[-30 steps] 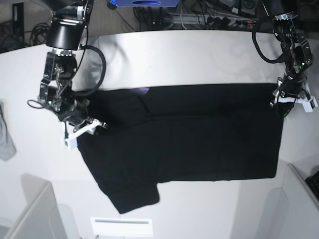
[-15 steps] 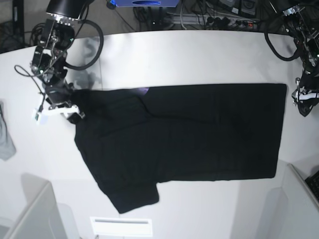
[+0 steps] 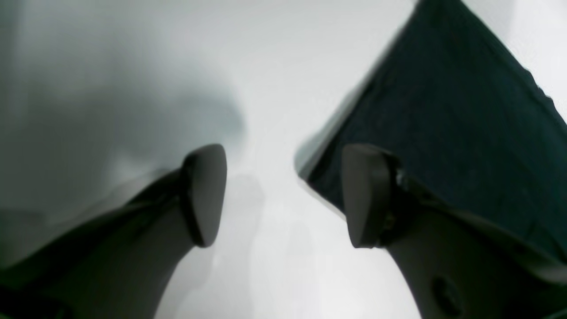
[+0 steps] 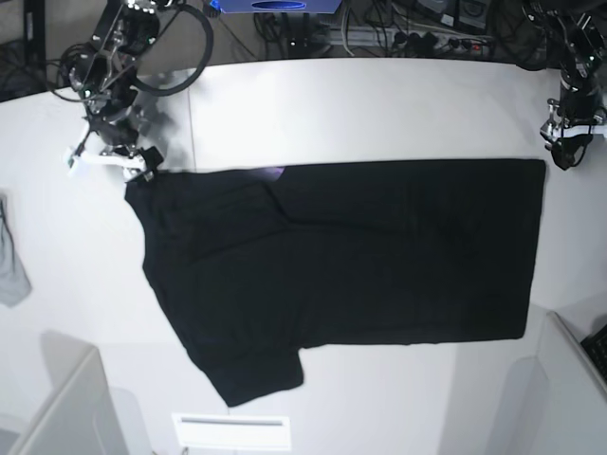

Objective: Fold the T-shirt properly
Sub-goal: 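Release the fold and regrasp the folded edge with both grippers, then move both grippers to the hem corners of the shirt and grasp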

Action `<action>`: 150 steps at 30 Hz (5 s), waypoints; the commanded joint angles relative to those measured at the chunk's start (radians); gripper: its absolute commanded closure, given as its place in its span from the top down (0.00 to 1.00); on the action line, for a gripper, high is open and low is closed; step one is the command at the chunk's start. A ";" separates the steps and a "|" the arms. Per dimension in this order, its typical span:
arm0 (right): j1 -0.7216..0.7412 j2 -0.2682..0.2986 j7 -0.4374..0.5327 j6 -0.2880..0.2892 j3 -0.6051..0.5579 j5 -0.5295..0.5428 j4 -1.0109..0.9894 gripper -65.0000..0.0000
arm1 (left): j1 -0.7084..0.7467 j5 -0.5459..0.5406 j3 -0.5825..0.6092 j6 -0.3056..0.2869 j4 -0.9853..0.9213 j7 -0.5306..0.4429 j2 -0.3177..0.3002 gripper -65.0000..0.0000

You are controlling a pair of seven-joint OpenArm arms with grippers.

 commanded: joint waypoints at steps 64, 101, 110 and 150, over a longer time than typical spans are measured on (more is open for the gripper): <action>0.034 0.043 0.011 0.112 0.005 0.014 -0.086 0.00 | -0.161 0.003 0.178 -0.003 -0.219 0.097 -0.066 0.00; -0.324 0.034 0.009 0.112 0.005 0.014 0.153 0.00 | 0.207 0.000 0.176 -0.003 0.068 0.115 -0.069 0.00; -0.322 0.034 0.009 0.109 0.005 0.014 0.153 0.03 | 0.207 0.000 0.176 -0.003 0.063 0.115 -0.065 0.00; 0.583 0.362 0.017 0.114 -0.433 0.004 -0.453 0.54 | 0.112 0.003 -0.043 -0.007 0.260 0.115 -0.026 0.77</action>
